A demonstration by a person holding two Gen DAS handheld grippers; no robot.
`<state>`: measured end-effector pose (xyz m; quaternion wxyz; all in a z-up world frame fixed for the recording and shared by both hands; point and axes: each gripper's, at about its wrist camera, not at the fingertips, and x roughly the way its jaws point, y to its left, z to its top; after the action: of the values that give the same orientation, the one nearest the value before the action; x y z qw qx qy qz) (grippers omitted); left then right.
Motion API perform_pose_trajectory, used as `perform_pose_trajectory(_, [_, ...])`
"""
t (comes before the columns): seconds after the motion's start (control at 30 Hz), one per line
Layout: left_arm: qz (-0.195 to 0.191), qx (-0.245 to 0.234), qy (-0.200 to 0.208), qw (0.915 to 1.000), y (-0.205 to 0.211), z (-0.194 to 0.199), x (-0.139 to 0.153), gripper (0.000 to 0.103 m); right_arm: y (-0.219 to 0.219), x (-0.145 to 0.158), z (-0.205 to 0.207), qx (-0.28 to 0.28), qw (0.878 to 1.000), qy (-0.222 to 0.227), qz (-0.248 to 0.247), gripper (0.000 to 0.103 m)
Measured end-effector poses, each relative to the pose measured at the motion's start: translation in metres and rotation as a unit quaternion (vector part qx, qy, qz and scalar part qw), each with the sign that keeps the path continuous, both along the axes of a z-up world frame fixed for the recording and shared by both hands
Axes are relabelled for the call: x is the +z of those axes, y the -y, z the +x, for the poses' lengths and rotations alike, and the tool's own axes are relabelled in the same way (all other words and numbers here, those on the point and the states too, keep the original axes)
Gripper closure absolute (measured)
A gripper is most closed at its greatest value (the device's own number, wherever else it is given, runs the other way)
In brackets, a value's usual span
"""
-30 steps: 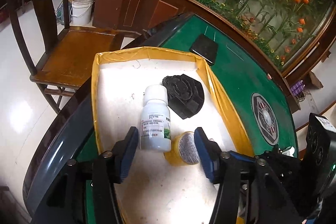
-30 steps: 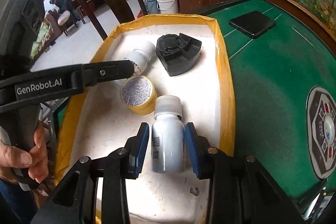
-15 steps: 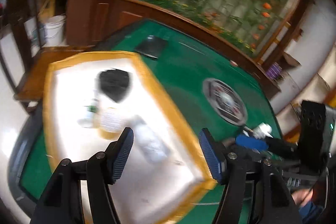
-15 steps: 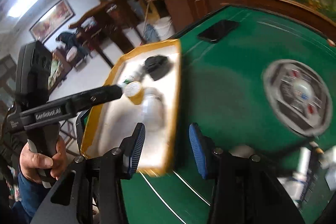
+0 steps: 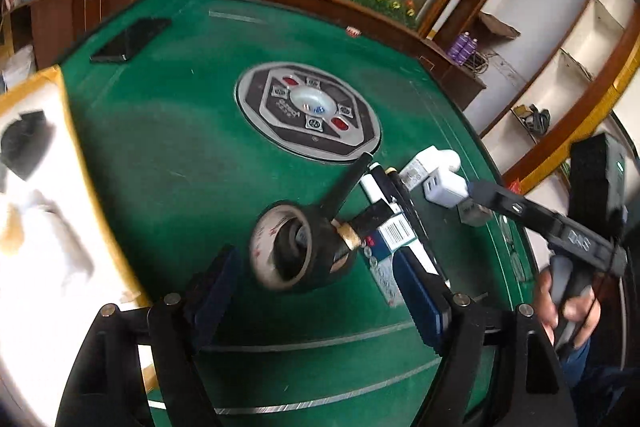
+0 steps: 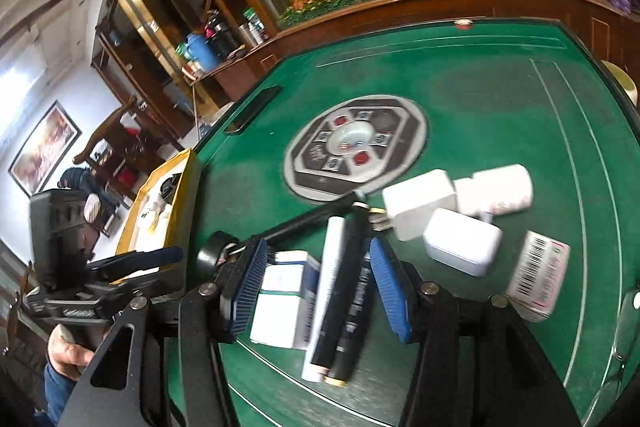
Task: Organize rigid objects
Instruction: 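Open both grippers to release the bottles and return to the table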
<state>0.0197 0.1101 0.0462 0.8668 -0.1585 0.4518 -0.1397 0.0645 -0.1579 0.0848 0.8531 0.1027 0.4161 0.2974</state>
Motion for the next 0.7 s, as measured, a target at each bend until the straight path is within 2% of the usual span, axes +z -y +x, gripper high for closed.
perform_pose_trajectory(0.07, [-0.002,0.014,-0.006,0.9999,0.003,0.009,-0.007,0.021,0.01,0.001,0.001,-0.01,1.0,-0.001,0.008,0.05])
perform_pose_trajectory(0.1, [0.012,0.024,-0.004,0.9996,0.005,0.014,-0.008,0.021,0.015,0.002,0.002,-0.015,1.0,0.0,0.012,0.05])
perform_pose_trajectory(0.17, [0.015,0.023,-0.001,0.9996,0.008,0.019,-0.008,0.016,0.023,0.003,0.001,-0.024,1.0,0.006,0.01,0.047])
perform_pose_trajectory(0.2, [0.008,0.022,0.0,0.9997,0.01,0.022,-0.007,0.013,0.027,0.004,0.001,-0.031,0.999,0.01,0.009,0.043])
perform_pose_trajectory(0.27, [-0.022,0.017,-0.014,0.9995,0.011,0.027,-0.014,0.012,0.035,0.005,0.001,-0.044,0.999,0.014,0.009,0.041])
perform_pose_trajectory(0.3, [-0.022,0.02,-0.022,0.9993,0.013,0.029,-0.02,0.012,0.04,0.005,0.002,-0.053,0.998,0.014,0.006,0.041])
perform_pose_trajectory(0.37, [0.016,0.014,-0.026,0.9994,0.023,0.026,-0.027,0.015,0.048,0.002,0.005,-0.07,0.997,0.014,-0.002,0.041])
perform_pose_trajectory(0.43, [0.046,0.007,-0.021,0.9987,0.032,0.018,-0.031,0.024,0.059,0.0,0.007,-0.09,0.996,0.012,-0.017,0.04])
perform_pose_trajectory(0.5, [0.053,-0.003,-0.014,0.9985,0.036,0.006,-0.032,0.026,0.066,-0.006,0.012,-0.105,0.994,0.006,-0.041,0.04])
perform_pose_trajectory(0.53, [0.058,-0.009,-0.012,0.9982,0.039,-0.003,-0.031,0.032,0.07,-0.011,0.014,-0.112,0.992,0.001,-0.049,0.04])
perform_pose_trajectory(0.6, [0.067,-0.026,-0.009,0.9974,0.047,-0.017,-0.033,0.035,0.074,-0.016,0.018,-0.12,0.991,-0.008,-0.056,0.04])
perform_pose_trajectory(0.67, [0.091,-0.041,0.003,0.995,0.054,-0.035,-0.032,0.037,0.075,-0.021,0.02,-0.125,0.989,-0.014,-0.074,0.04])
perform_pose_trajectory(0.7, [0.099,-0.043,0.008,0.9941,0.056,-0.042,-0.033,0.037,0.076,-0.02,0.018,-0.13,0.988,-0.006,-0.085,0.034])
